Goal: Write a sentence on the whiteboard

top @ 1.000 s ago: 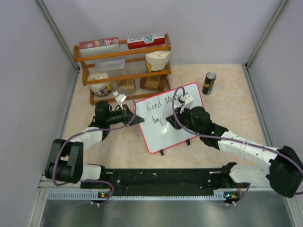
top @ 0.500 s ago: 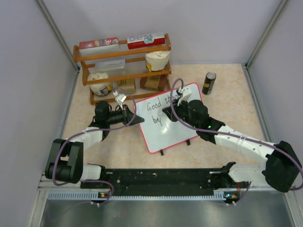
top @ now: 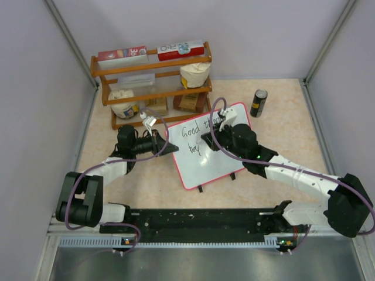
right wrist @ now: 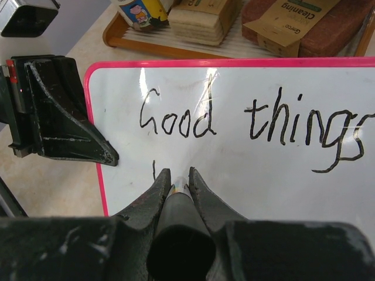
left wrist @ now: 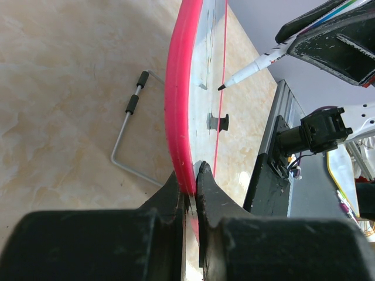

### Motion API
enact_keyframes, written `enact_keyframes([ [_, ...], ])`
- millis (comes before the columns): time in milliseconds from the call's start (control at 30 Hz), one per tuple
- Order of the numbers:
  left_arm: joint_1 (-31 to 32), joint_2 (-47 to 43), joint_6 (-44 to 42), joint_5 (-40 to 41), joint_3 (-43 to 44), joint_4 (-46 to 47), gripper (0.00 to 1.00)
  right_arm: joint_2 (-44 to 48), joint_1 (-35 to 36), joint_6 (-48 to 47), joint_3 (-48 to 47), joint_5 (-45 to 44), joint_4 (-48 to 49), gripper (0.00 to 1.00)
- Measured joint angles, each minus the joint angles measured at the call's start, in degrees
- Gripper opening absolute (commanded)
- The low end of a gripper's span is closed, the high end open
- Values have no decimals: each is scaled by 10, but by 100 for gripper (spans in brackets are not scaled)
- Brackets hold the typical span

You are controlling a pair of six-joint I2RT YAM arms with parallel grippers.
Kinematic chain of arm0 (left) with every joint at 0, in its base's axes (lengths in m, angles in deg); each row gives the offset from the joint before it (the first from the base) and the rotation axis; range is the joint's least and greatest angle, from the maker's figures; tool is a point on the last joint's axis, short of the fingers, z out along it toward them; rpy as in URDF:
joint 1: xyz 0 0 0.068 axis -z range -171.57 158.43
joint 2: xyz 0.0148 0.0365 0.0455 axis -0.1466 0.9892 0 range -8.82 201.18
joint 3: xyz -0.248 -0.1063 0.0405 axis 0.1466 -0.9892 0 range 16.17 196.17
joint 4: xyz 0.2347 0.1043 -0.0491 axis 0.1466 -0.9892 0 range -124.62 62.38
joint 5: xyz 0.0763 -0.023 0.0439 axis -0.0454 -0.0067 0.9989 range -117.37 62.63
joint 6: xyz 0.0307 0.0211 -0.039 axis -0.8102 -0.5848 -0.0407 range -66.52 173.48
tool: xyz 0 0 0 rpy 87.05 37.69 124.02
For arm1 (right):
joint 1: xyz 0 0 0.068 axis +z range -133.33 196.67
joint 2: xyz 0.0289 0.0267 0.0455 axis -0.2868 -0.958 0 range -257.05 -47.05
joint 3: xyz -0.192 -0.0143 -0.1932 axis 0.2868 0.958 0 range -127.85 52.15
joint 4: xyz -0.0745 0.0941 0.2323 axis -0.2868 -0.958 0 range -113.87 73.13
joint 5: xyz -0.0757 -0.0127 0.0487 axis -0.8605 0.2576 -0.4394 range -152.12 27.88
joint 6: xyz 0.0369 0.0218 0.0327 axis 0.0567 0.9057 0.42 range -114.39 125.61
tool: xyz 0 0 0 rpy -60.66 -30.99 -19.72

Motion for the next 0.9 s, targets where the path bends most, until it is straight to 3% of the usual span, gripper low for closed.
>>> enact_keyframes([
  [900, 0, 0, 0, 1, 0, -1, 0, -2, 0, 2, 12, -13, 5, 0],
])
